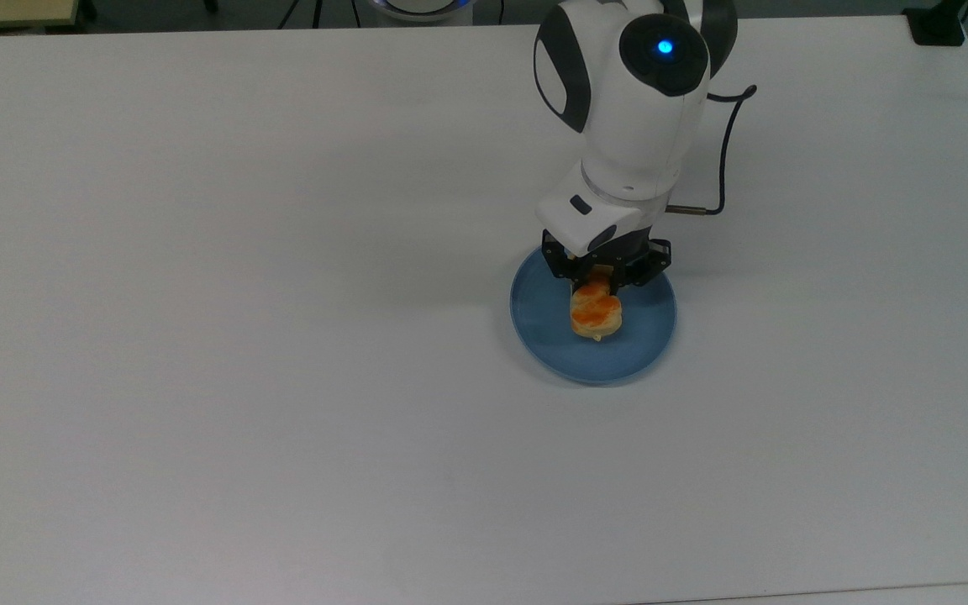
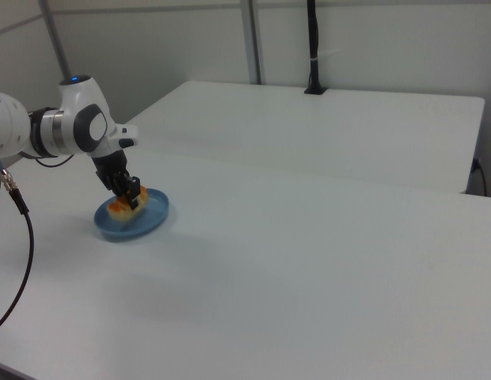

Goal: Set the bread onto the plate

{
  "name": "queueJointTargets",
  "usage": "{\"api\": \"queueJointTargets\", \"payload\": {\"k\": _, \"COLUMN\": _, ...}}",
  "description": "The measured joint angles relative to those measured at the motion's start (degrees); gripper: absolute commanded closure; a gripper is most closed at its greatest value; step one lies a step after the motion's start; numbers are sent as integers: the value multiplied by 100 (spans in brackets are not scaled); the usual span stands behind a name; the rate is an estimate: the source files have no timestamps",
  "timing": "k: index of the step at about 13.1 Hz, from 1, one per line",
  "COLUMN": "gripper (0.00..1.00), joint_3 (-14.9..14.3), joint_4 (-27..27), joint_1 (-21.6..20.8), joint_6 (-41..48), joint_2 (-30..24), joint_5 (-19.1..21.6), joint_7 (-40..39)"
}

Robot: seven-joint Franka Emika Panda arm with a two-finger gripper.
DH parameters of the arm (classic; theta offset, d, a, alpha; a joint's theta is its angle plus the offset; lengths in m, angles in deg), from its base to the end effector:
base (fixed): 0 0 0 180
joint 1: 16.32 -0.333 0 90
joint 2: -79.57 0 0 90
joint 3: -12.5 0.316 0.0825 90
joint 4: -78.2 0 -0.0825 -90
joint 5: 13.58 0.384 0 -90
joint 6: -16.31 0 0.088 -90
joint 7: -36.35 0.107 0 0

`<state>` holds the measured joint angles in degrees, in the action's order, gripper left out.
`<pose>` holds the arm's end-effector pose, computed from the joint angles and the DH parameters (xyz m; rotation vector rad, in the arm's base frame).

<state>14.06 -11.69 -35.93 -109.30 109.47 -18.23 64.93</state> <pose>0.6564 0.2481 0.3493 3.1262 -0.1404 0.1810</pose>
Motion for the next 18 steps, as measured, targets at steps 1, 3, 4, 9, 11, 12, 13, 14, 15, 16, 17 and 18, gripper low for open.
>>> {"api": "queueJointTargets", "payload": {"k": 1, "gripper": 38, "joint_3": 0, "joint_4": 13, "joint_1": -3, "joint_6": -102, "joint_2": 59, "joint_5": 0, "joint_7": 2}}
{"api": "queueJointTargets", "payload": {"k": 3, "gripper": 6, "joint_3": 0, "joint_4": 33, "joint_1": -5, "joint_6": -140, "joint_2": 115, "joint_5": -8, "joint_7": 2}}
{"api": "queueJointTargets", "payload": {"k": 4, "gripper": 1, "joint_3": 0, "joint_4": 37, "joint_1": -7, "joint_6": -140, "joint_2": 157, "joint_5": -47, "joint_7": 1}}
{"api": "queueJointTargets", "payload": {"k": 9, "gripper": 0, "joint_3": 0, "joint_4": 120, "joint_1": -12, "joint_6": -217, "joint_2": 263, "joint_5": -278, "joint_7": 1}}
{"api": "queueJointTargets", "payload": {"k": 11, "gripper": 0, "joint_3": -5, "joint_4": 268, "joint_1": -12, "joint_6": -219, "joint_2": 126, "joint_5": -279, "joint_7": 1}}
{"api": "queueJointTargets", "payload": {"k": 12, "gripper": 0, "joint_3": -16, "joint_4": 297, "joint_1": -11, "joint_6": -160, "joint_2": 1, "joint_5": -280, "joint_7": 1}}
{"api": "queueJointTargets", "payload": {"k": 13, "gripper": 0, "joint_3": -47, "joint_4": 316, "joint_1": 2, "joint_6": 122, "joint_2": -262, "joint_5": -281, "joint_7": -12}}
{"api": "queueJointTargets", "payload": {"k": 14, "gripper": 0, "joint_3": -74, "joint_4": 323, "joint_1": 53, "joint_6": 462, "joint_2": -541, "joint_5": -281, "joint_7": -142}}
{"api": "queueJointTargets", "payload": {"k": 15, "gripper": 0, "joint_3": -84, "joint_4": 326, "joint_1": 126, "joint_6": 740, "joint_2": -733, "joint_5": -282, "joint_7": -319}}
{"api": "queueJointTargets", "payload": {"k": 16, "gripper": 0, "joint_3": -90, "joint_4": 325, "joint_1": 238, "joint_6": 1057, "joint_2": -924, "joint_5": -281, "joint_7": -590}}
{"api": "queueJointTargets", "payload": {"k": 17, "gripper": 0, "joint_3": -94, "joint_4": 319, "joint_1": 384, "joint_6": 1376, "joint_2": -1107, "joint_5": -281, "joint_7": -942}}
{"api": "queueJointTargets", "payload": {"k": 18, "gripper": 0, "joint_3": -99, "joint_4": 308, "joint_1": 554, "joint_6": 1691, "joint_2": -1279, "joint_5": -267, "joint_7": -1346}}
